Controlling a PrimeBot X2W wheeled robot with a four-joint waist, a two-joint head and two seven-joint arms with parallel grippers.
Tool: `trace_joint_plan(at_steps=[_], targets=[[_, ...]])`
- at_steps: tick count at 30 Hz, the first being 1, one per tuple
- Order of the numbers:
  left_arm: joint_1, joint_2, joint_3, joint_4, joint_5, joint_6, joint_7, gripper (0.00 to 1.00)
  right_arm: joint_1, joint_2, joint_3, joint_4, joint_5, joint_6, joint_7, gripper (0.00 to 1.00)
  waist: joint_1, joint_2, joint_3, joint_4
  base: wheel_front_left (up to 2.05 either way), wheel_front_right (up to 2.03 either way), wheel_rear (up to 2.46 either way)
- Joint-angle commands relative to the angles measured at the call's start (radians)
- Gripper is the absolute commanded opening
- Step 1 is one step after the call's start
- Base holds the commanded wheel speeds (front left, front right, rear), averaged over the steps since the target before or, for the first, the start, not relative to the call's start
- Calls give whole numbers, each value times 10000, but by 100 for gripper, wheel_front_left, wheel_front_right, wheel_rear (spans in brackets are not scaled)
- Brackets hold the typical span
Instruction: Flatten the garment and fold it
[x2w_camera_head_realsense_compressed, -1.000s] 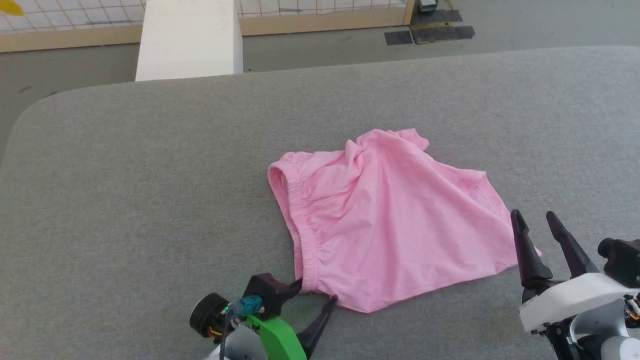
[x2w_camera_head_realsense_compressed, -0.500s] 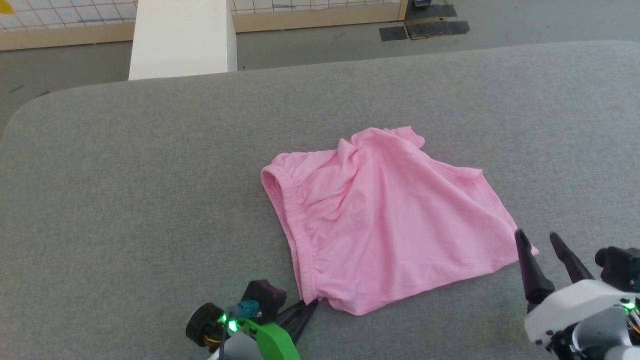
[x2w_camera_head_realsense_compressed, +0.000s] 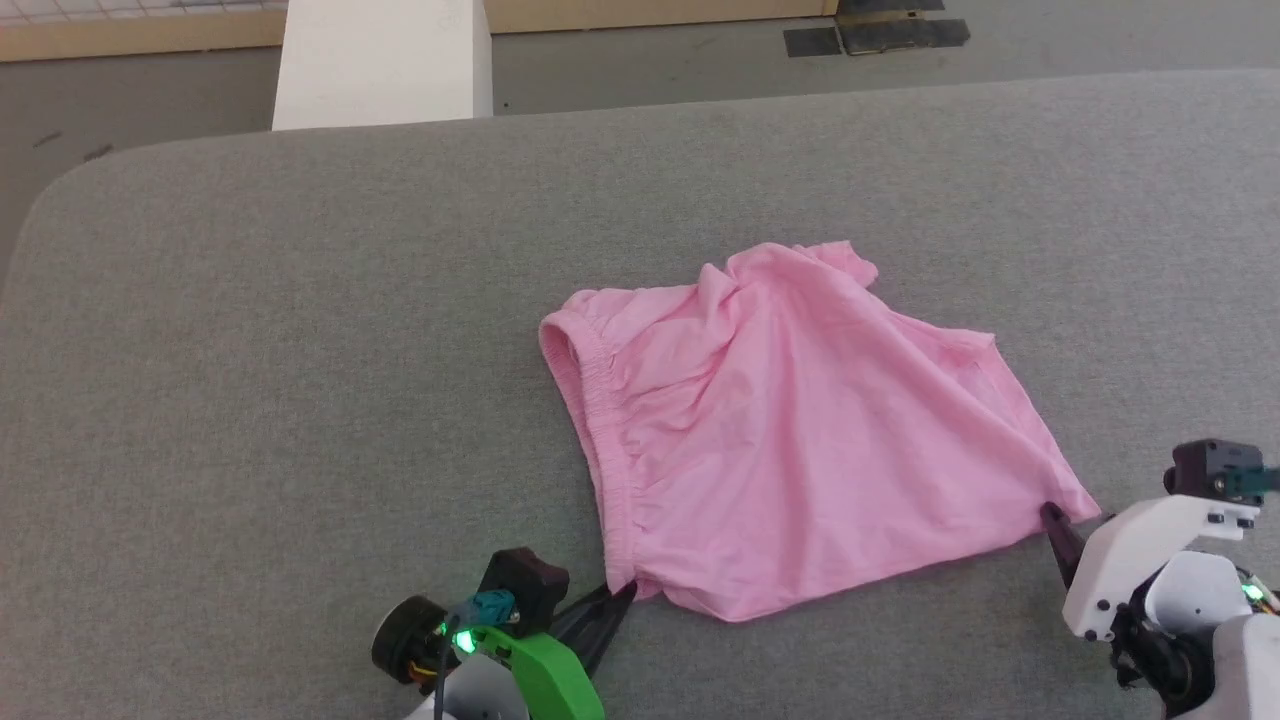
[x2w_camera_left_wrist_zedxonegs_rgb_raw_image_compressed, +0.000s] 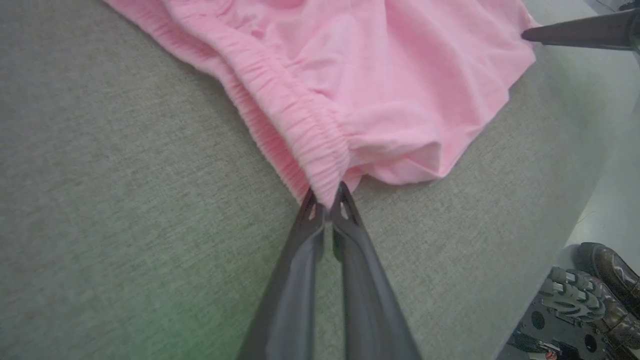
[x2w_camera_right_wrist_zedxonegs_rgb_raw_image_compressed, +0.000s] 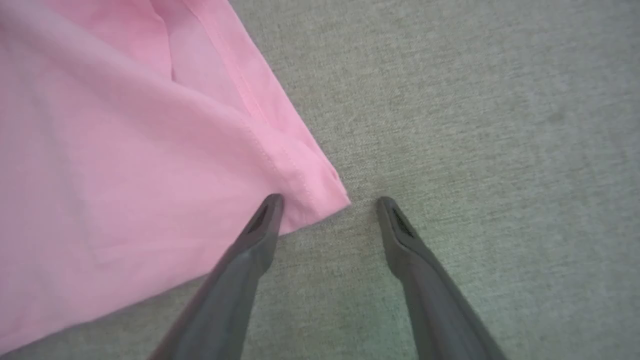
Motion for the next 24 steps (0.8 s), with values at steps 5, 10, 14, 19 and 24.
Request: trace_joint_plan(at_steps=[5,10,14,19,24], targets=[[-276,-23,-33,44,-57,-22,-96,0,-249,29,167,128,-347,-13,1152,33,0,0,165,167,0,0,0],[-300,-52,-40,126,-98,-19,-232,0,-169,29,347,-216,-295,-13,1475,0,0,0,89,161,0,0,0],[-275,-78,82,-151,-289,-27,-422,0,98,29,360,-1019,164,-13,1417,0,0,0,-115,164,0,0,0],[-500,99,472,-1475,-866,-137,-454,0,490,25,389,-3003,852,-13,1887,0,0,0,-332,185,0,0,0],[-1268,618,1000,-3112,-1725,-264,207,0,197,-551,631,-5062,1002,-13,2772,0,0,0,-306,112,0,0,0]])
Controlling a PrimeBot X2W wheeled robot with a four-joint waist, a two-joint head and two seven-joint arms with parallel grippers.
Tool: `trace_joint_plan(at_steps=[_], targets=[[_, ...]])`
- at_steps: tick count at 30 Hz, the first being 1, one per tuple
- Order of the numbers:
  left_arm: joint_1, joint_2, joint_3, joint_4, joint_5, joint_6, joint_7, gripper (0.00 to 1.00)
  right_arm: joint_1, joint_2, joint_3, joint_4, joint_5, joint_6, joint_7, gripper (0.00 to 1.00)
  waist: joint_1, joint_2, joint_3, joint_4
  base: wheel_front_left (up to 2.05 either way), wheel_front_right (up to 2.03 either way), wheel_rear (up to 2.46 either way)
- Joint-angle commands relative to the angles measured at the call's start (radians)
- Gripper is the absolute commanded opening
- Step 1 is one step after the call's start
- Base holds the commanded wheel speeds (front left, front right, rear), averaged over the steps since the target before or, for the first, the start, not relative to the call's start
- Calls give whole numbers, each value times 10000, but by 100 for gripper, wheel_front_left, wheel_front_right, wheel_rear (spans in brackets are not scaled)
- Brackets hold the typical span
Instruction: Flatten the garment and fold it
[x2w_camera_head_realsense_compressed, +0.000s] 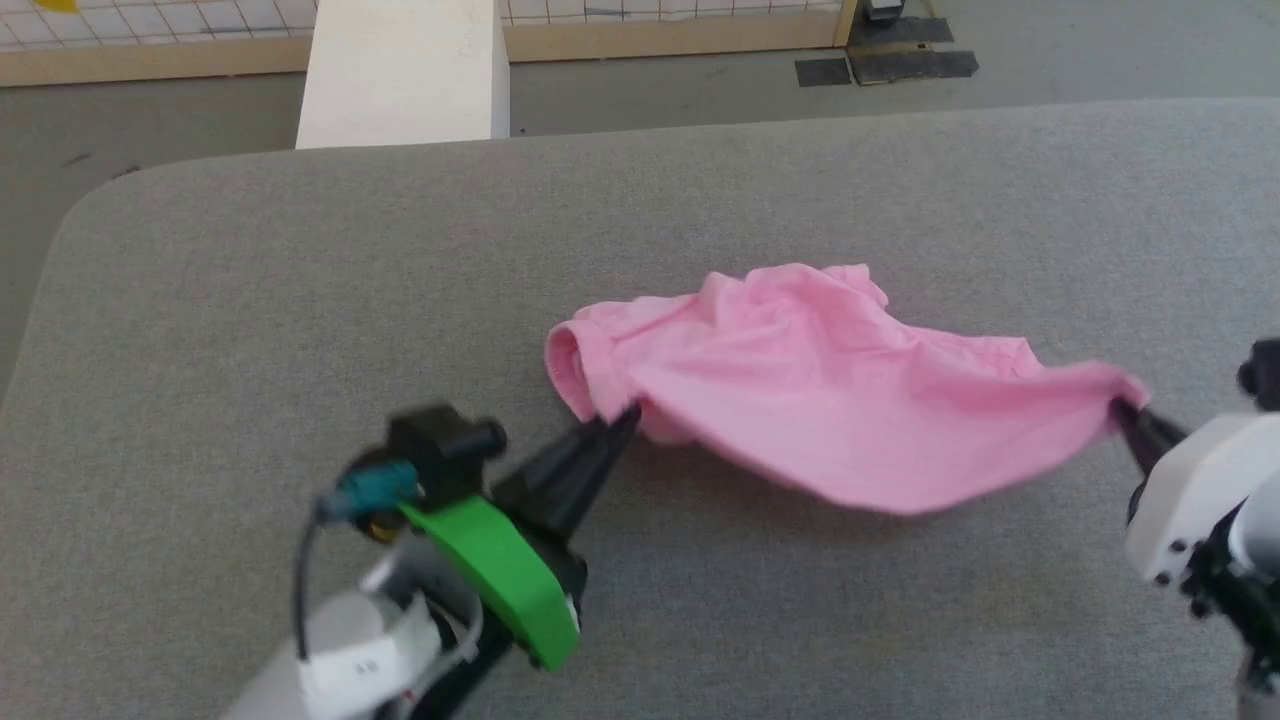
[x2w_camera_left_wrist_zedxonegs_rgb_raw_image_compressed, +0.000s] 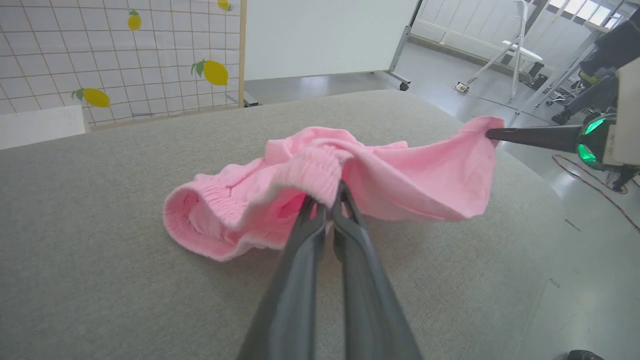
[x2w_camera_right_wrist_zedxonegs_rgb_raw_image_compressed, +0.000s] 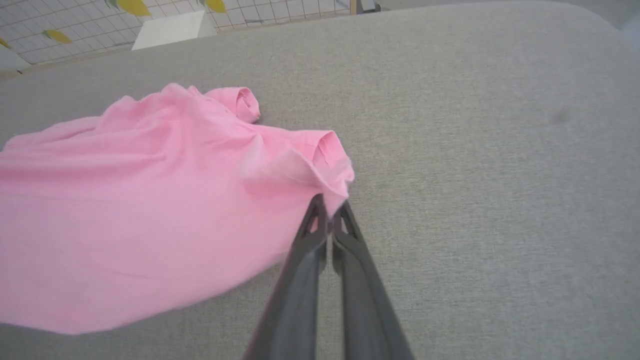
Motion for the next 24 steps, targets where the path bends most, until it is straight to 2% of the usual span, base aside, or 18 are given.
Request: trace_joint_plan(at_steps=[1,6,12,15,20,24], targets=[[-541,195,151,-368,-363,-90,238,0,-414,-257,95,-337,139,-13,238,0,0,0,115,-60,0,0,0],[-2236,571,626,-870,-1126,-155,1146,0,-2165,-1185,501,-729,408,-13,872,0,0,0,676,-208,0,0,0],[-4778,482,1428,-161,-1812,-136,1849,0,-5237,-1937,1188,235,561,-13,960,0,0,0,1740,-478,0,0,0],[-6097,564,1661,502,-1434,-74,1941,0,-6804,-2194,1532,1026,371,-13,695,0,0,0,2355,-579,0,0,0],[-8014,352,2021,1691,-895,251,1710,0,-9074,-2295,1830,2409,-129,-13,-91,0,0,0,3143,-637,0,0,0],[-9431,-147,2423,2542,-831,557,1193,0,-10642,-2166,1974,3271,-506,-13,-1200,0,0,0,3566,-600,0,0,0]])
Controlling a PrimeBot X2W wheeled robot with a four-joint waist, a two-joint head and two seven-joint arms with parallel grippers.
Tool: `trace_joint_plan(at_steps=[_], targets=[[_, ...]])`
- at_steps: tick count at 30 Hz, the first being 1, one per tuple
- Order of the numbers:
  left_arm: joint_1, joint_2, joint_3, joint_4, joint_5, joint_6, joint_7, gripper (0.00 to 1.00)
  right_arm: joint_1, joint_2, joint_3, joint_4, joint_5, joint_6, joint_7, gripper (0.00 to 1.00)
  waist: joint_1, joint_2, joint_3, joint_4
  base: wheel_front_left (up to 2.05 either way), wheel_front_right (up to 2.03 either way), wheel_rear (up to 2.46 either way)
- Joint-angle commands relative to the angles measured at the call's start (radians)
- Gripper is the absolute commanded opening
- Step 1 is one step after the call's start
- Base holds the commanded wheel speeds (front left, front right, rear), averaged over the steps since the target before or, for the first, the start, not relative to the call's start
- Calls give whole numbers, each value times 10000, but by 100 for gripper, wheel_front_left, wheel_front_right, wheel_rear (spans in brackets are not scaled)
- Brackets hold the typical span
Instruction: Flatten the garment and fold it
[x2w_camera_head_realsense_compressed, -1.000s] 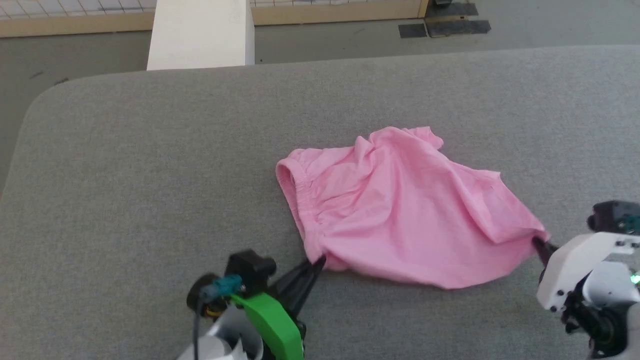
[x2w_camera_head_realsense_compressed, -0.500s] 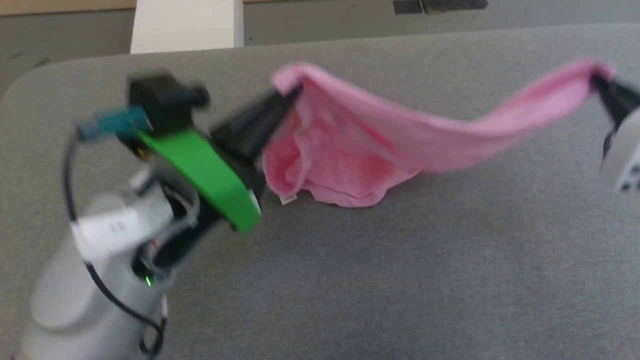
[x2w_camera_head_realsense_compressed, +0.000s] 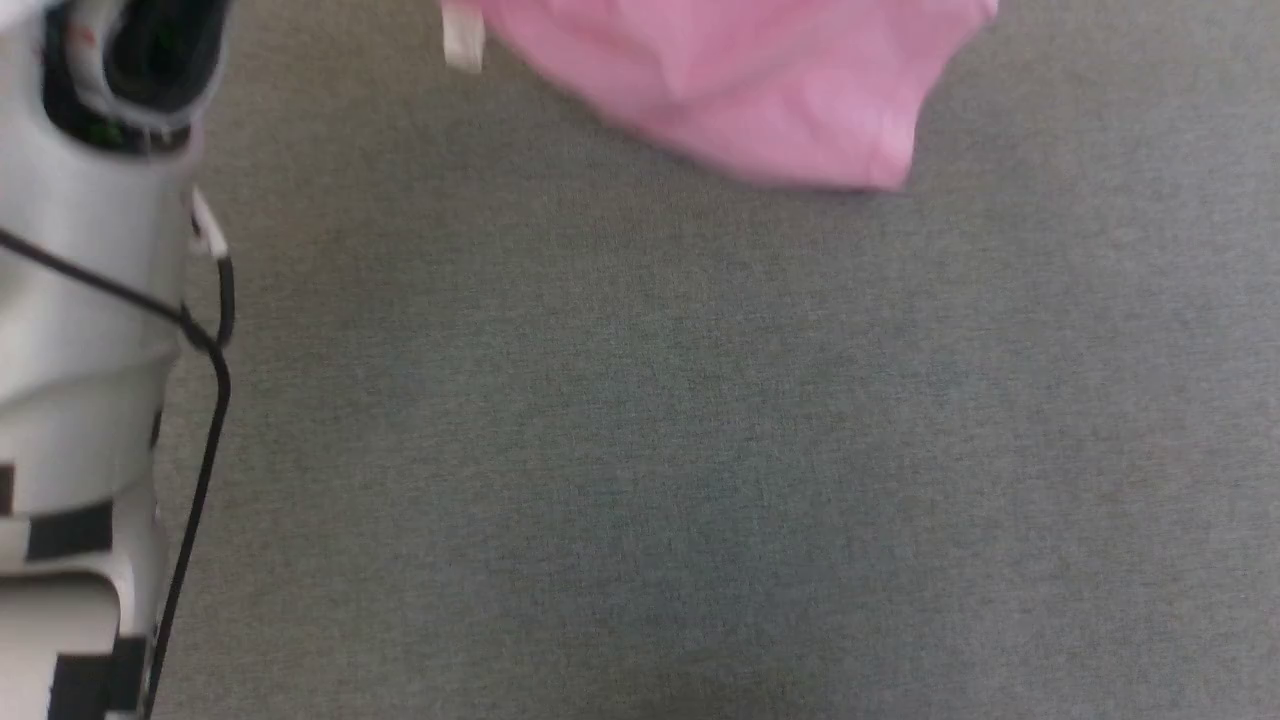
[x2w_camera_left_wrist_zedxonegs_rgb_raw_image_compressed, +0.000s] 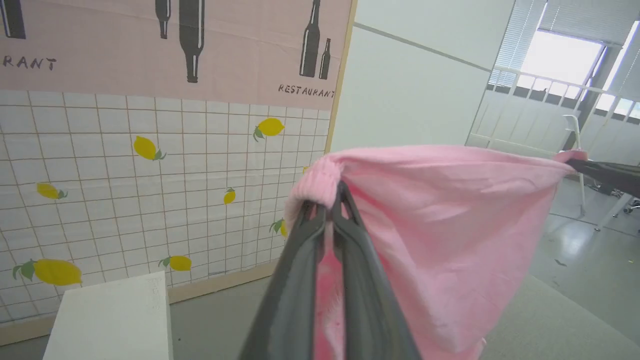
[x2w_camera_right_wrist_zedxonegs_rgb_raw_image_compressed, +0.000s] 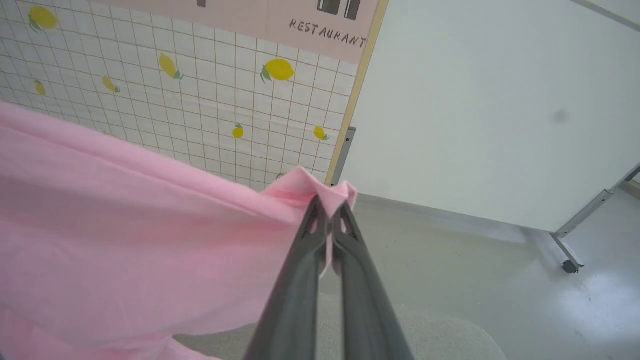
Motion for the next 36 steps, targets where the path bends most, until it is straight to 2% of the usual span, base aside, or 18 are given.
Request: trace_joint_plan(at_steps=[1,6,10,17,24,29,36], targets=[[-564,-107,127,211,122,87,-245,0,-520,71,36,201,-172,-13,-458,0,-3,0,666,-74,0,0,0],[-1841,-300,385,979,603,225,-1243,0,-1701,113,207,848,-527,-13,-1740,0,-3,0,765,11,0,0,0],[-1915,-352,416,1565,653,136,-1691,0,-1696,151,388,1349,-466,-13,-2147,0,-3,0,650,50,0,0,0],[177,180,-616,2438,906,-266,-1120,0,601,1,1129,1808,354,-13,-1783,0,-3,0,91,83,0,0,0],[3448,910,-1568,2132,684,-327,78,0,4102,-166,1374,1133,1549,-13,-1125,0,-3,0,-809,37,0,0,0],[5936,1294,-1685,960,53,106,653,0,6539,-123,900,199,1917,-13,-703,0,-3,0,-1383,32,0,0,0],[9065,1721,-1839,-1134,-309,1251,988,0,9823,381,-24,-1506,1619,-13,273,0,-3,0,-1980,37,0,0,0]])
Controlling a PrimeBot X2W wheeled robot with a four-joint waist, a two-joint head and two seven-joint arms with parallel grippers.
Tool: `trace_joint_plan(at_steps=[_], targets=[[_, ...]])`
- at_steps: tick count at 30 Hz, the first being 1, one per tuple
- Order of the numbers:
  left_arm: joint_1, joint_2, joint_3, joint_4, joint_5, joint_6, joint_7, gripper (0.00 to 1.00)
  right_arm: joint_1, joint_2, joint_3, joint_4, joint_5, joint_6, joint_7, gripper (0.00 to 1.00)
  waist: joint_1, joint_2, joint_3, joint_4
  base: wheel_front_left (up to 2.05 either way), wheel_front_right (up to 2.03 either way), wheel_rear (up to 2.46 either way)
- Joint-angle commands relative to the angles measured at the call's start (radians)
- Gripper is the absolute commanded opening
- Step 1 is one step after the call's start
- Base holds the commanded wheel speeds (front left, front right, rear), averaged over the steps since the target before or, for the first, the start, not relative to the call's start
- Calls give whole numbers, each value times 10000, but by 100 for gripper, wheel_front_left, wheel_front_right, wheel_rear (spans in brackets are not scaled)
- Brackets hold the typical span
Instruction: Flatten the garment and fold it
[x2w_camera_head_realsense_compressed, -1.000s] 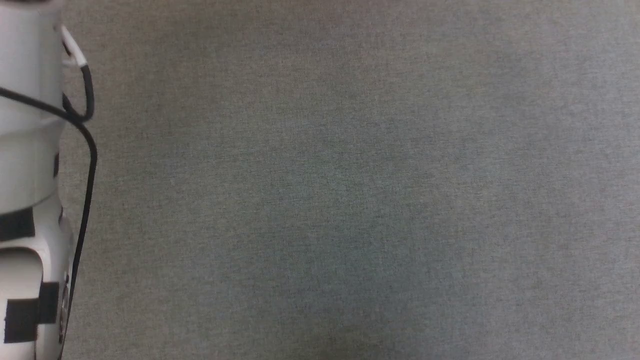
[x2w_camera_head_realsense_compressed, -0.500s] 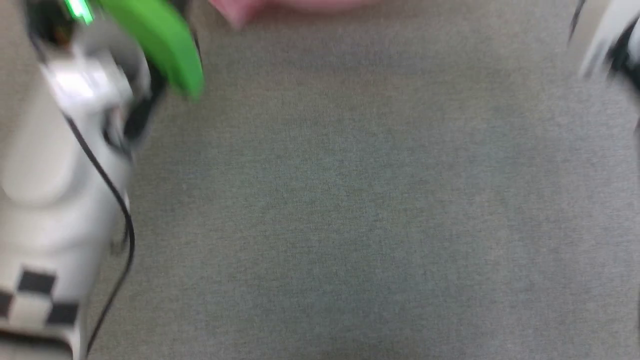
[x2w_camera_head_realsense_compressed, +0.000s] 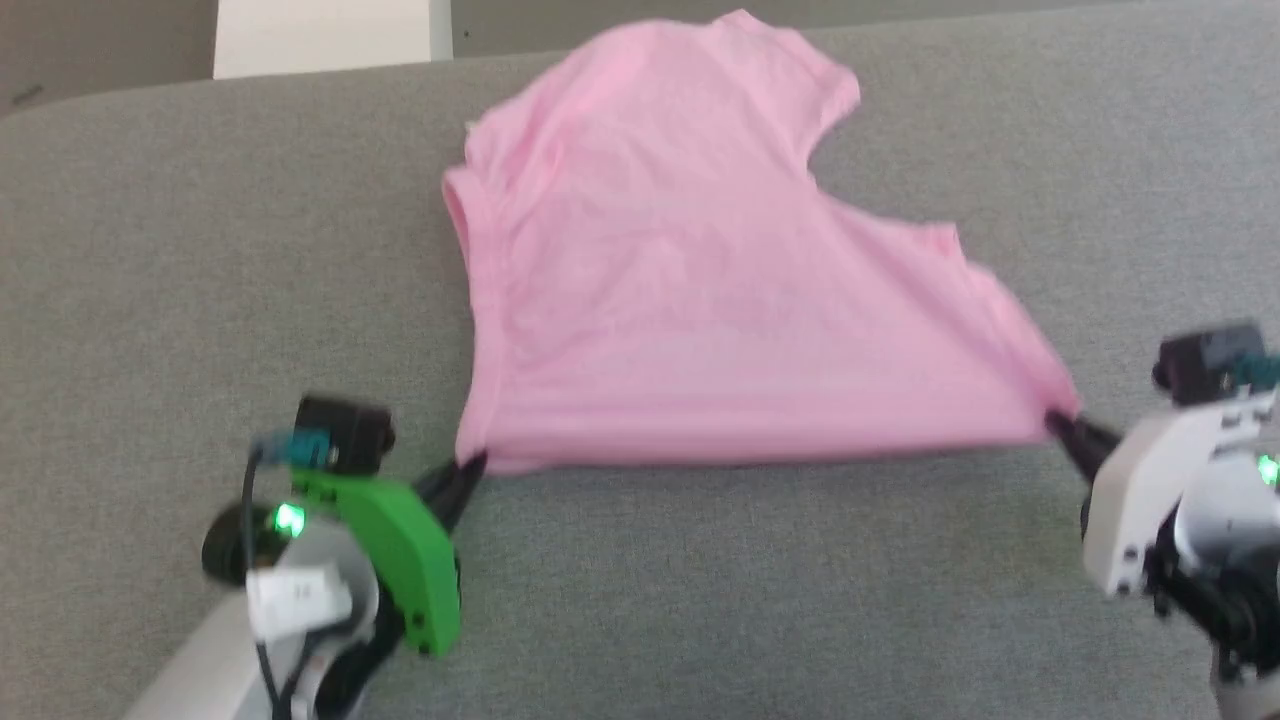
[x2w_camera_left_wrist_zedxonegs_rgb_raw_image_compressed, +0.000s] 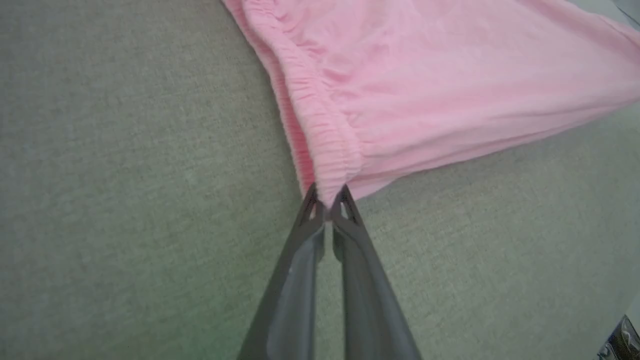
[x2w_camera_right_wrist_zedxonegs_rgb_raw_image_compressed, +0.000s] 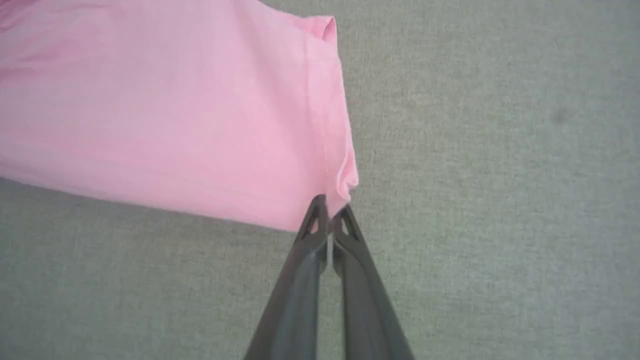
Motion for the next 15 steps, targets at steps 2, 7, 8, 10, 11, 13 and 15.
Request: trace_joint_plan(at_steps=[2,7,8,10,11,13,15], targets=[[938,363,70,-625,-78,465,78,0,858,223,-234,-595,-93,-15,429,0,1,-1,-357,-46,0,0,0],[2582,594,45,-2008,-238,1238,203,0,2510,625,-935,-1818,-464,-15,1303,0,1,-1,-558,33,0,0,0],[2875,675,-11,-2253,-196,1384,263,0,2887,747,-1114,-2053,-569,-15,1475,0,1,-1,-582,76,0,0,0],[3336,716,-117,-2642,-214,1615,376,0,3564,1026,-1460,-2425,-715,-15,1786,0,1,-1,-613,164,0,0,0],[3509,720,-166,-2798,-230,1697,420,0,3846,1163,-1607,-2585,-766,-15,1923,0,1,-1,-622,198,0,0,0],[3829,741,-305,-3094,-287,1822,576,0,4418,1433,-1863,-2951,-858,-15,2245,0,1,-1,-649,257,0,0,0],[4089,690,-379,-3398,-381,1937,632,0,4778,1649,-2072,-3385,-853,-15,2407,0,1,-1,-668,295,0,0,0]])
